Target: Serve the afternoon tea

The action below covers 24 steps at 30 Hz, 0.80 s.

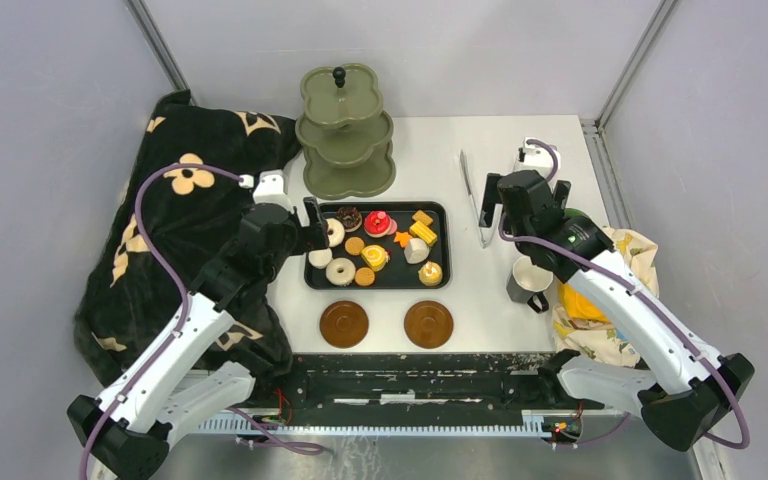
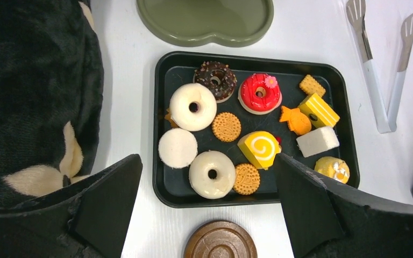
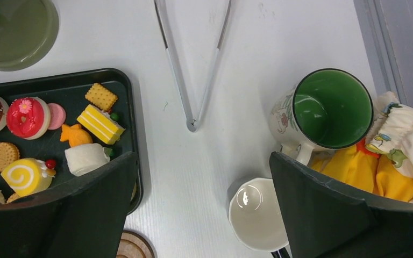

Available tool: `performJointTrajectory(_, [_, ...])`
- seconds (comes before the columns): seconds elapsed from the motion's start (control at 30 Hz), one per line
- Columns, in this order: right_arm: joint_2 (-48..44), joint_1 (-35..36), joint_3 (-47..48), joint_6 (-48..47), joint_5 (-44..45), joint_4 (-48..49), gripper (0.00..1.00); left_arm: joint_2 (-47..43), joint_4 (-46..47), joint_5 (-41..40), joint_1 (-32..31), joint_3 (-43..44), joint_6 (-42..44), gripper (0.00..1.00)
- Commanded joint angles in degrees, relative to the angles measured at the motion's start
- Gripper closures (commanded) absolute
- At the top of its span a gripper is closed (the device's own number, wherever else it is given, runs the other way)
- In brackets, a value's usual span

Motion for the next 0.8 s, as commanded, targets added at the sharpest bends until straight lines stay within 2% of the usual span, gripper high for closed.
performJointTrajectory(0.0, [-0.21,-0.1,-0.59,-1.25,-2.04,3.96,0.0,1.02,0.94,3.14,-0.27,2.5,1.81,0.01])
performJointTrajectory(0.17, [4.05,-0.58,-1.01,-0.96,-4.55,4.78,0.0,3.44,0.06,4.81,-2.65,1.42,-0.01,0.01])
performJointTrajectory(0.37, [7.86,-5.85,-3.18,1.26,-11.47,6.96,0.0,5.97,0.5,-2.65,-15.19,0.85,-1.95,0.01])
performJointTrajectory(0.57, [12.07,-9.45,-2.59,1.53,-14.14,7.83,0.0,10.03,3.89,-2.94,-23.64,0.26,-1.22,0.01])
performJointTrajectory(0.77, [13.68,-15.03,-2.63,2.19,-17.42,9.65,0.0,12.81,8.35,-0.24,-26.07,0.59,0.24,0.01])
